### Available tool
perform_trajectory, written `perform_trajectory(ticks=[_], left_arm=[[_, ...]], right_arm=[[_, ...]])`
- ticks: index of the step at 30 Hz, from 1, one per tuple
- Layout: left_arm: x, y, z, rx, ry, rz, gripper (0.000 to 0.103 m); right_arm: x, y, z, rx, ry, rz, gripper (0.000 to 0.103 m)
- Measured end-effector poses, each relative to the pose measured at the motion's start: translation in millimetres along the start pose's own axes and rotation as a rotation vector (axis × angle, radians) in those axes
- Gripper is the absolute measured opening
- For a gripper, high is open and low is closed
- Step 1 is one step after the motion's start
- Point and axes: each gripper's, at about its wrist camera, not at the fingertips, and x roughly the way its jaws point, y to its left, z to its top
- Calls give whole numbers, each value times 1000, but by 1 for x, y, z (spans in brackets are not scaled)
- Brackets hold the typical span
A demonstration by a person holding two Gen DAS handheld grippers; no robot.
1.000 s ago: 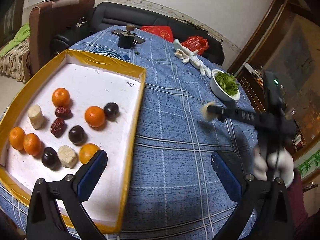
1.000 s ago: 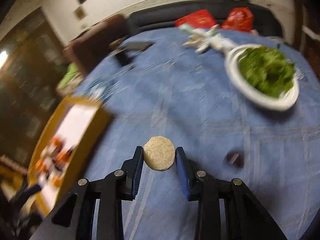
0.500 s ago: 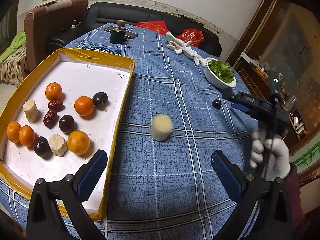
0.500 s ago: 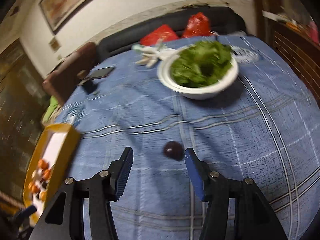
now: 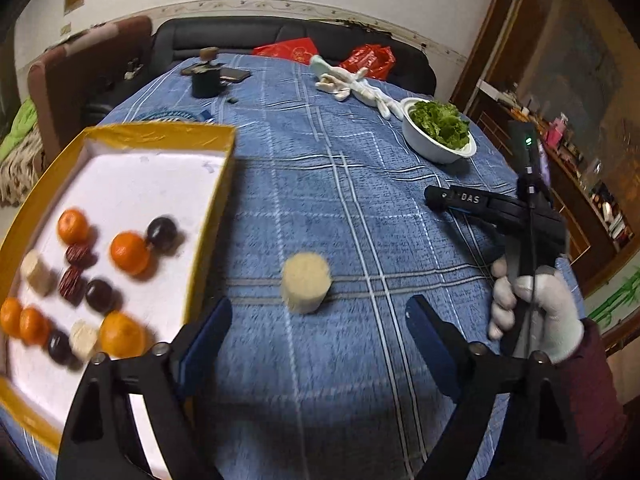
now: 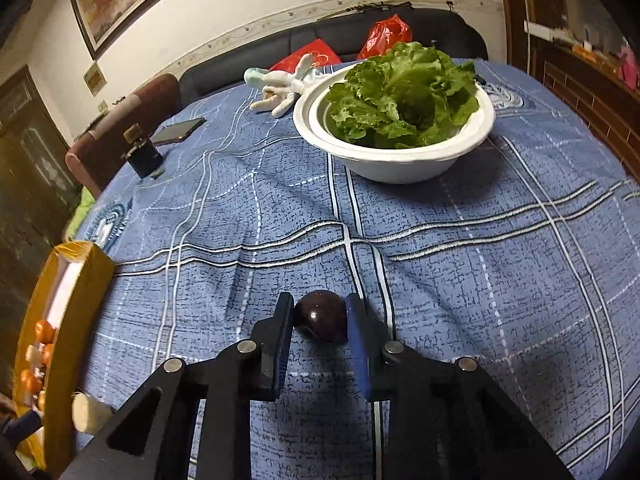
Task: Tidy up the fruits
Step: 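Grasp a dark plum with the right tool while the left tool grasps a beige cake, then carry the cake and plum into the tray and open both tools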
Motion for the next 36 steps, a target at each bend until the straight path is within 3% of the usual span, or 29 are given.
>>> perform_trajectory(ticks=[5, 7, 9, 10, 12, 13, 20, 24, 26, 30, 36], left_arm=[[32, -2, 8, 51, 6, 102, 84], [42, 1, 8, 45, 20, 110, 84], [49, 2, 7, 57, 18, 140, 77], [51, 0, 6, 75, 15, 155, 55], [51, -1, 5, 92, 4, 185, 42], [47, -2, 5, 91, -11, 166, 33], [10, 19, 3, -43, -64, 86, 33], [-33, 54, 1, -162, -130, 52, 33], [-55, 77, -3, -221, -167, 68, 33], [-84, 122, -19, -321, -193, 125, 33], [-94, 170, -45, -423, -175, 179, 33]], right_arm=[[-11, 6, -6, -19, -1, 45, 28], [-17, 11, -8, -31, -2, 69, 28], [-18, 18, -11, -46, -2, 85, 28], [-20, 22, -12, -59, -4, 91, 28], [-21, 27, -14, -75, -3, 98, 28], [-21, 29, -15, -82, 0, 110, 28], [-19, 40, -23, -100, 34, 208, 28], [-21, 46, -26, -81, 47, 287, 29], [-21, 53, -29, -89, 57, 319, 29], [-23, 84, -42, -172, 57, 300, 29], [-48, 164, -76, -281, 98, 432, 29]])
